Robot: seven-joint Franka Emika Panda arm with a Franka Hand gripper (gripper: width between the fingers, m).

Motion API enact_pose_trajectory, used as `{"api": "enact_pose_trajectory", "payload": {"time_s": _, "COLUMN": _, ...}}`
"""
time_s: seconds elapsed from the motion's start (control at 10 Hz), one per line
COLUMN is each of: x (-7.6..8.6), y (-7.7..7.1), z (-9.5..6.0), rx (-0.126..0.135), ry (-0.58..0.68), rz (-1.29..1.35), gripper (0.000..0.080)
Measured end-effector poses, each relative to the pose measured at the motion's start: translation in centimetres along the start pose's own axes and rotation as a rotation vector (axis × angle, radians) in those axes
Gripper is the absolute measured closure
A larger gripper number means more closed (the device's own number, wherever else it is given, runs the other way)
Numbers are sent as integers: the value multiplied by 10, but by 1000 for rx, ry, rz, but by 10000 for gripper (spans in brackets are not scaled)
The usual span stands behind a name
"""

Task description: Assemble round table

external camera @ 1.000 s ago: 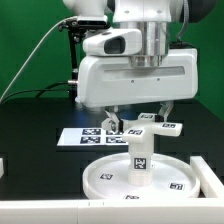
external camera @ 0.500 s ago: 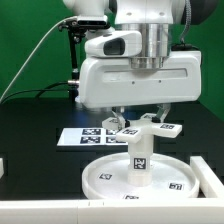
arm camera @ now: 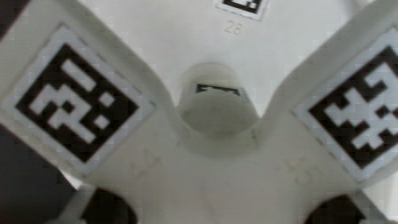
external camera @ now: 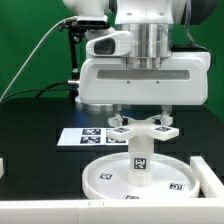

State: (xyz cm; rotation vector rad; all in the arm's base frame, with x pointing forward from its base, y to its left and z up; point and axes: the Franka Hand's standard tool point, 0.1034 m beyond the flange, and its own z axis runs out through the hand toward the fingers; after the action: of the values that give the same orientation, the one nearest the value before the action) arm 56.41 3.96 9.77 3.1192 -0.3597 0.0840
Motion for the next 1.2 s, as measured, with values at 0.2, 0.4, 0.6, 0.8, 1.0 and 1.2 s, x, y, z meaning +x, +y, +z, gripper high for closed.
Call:
{"api": "enact_pose_trajectory", "payload": {"time_s": 0.2, "x": -1, "y": 0, "z": 0, "rx": 5, "ry": -3, "rz": 264, "gripper": 356}}
{"api": "enact_pose_trajectory", "payload": {"time_s": 0.4, "x": -1, "y": 1, "z": 0, "rx": 22, "ry": -10, "rz": 540, "gripper": 356}}
{"api": "enact_pose_trajectory", "payload": {"time_s": 0.6, "x": -2, "y": 2, "z": 0, "rx": 44, "ry": -19, "rz": 769, "gripper": 354}}
{"api": "enact_pose_trajectory", "payload": {"time_s": 0.8, "x": -2, "y": 1, "z": 0, "rx": 47, "ry": -26, "rz": 967, "gripper": 354}}
{"api": "enact_pose_trajectory", "payload": {"time_s": 1.0, "x": -2, "y": 1, "z": 0, "rx": 48, "ry": -31, "rz": 1113, "gripper": 354}}
{"api": "enact_pose_trajectory", "payload": {"time_s": 1.2, "x": -2, "y": 1, "z": 0, "rx": 54, "ry": -41, "rz": 1214, "gripper": 354}}
